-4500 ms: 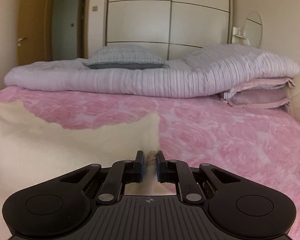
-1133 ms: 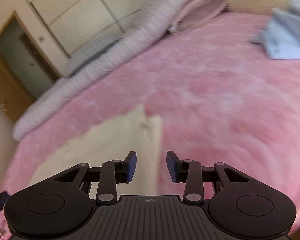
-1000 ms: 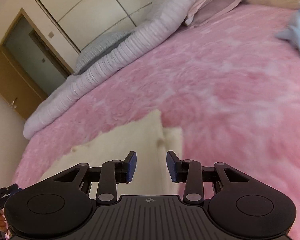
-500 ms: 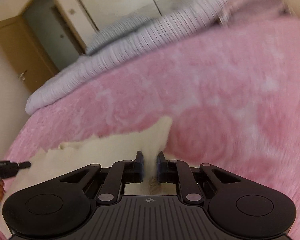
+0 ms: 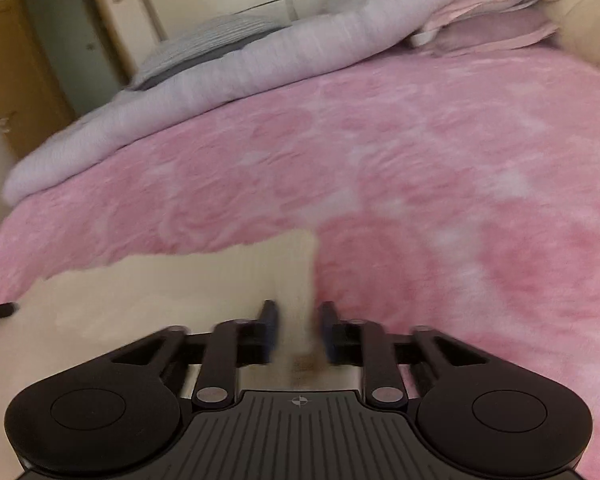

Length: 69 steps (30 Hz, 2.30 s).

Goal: Fold clothes

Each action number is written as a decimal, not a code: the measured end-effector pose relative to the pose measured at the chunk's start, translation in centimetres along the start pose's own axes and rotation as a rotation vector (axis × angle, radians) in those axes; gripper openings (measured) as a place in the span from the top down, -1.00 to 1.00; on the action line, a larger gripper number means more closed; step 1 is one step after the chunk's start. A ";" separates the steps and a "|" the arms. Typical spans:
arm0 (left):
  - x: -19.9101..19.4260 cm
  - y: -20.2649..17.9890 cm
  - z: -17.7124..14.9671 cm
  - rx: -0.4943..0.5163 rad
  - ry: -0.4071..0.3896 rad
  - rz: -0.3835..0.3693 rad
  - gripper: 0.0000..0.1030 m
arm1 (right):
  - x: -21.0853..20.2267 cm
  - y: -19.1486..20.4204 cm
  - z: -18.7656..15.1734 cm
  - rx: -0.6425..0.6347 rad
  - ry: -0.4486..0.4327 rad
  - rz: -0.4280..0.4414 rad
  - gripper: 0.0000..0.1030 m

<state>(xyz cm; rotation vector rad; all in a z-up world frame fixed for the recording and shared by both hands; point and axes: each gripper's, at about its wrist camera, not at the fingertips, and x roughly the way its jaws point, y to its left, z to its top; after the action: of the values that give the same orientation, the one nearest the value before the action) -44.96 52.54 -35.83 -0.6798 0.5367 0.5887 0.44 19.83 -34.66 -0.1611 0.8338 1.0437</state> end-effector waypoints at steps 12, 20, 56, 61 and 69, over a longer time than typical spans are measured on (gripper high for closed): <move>-9.2 -5.9 -8.1 0.202 -0.002 -0.016 0.67 | -11.1 10.0 -10.6 -0.318 -0.099 -0.115 0.23; -12.6 -4.7 -11.4 0.020 -0.056 0.115 0.82 | -13.6 8.9 -13.2 -0.105 -0.110 -0.197 0.23; -27.2 -18.5 -22.4 0.264 -0.059 0.293 0.35 | -26.8 17.2 -20.9 0.049 -0.031 -0.250 0.23; -28.1 -19.2 -23.4 0.288 -0.051 0.328 0.31 | -27.9 17.7 -21.5 0.039 -0.032 -0.241 0.23; -29.6 -19.8 -24.9 0.320 -0.046 0.371 0.28 | -29.0 18.6 -22.3 0.020 -0.038 -0.199 0.23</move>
<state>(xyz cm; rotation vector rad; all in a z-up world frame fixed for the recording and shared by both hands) -59.56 12.95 -25.41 -0.2621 0.7024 0.8405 -33.39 -1.66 -25.69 -0.2022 0.7772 0.8489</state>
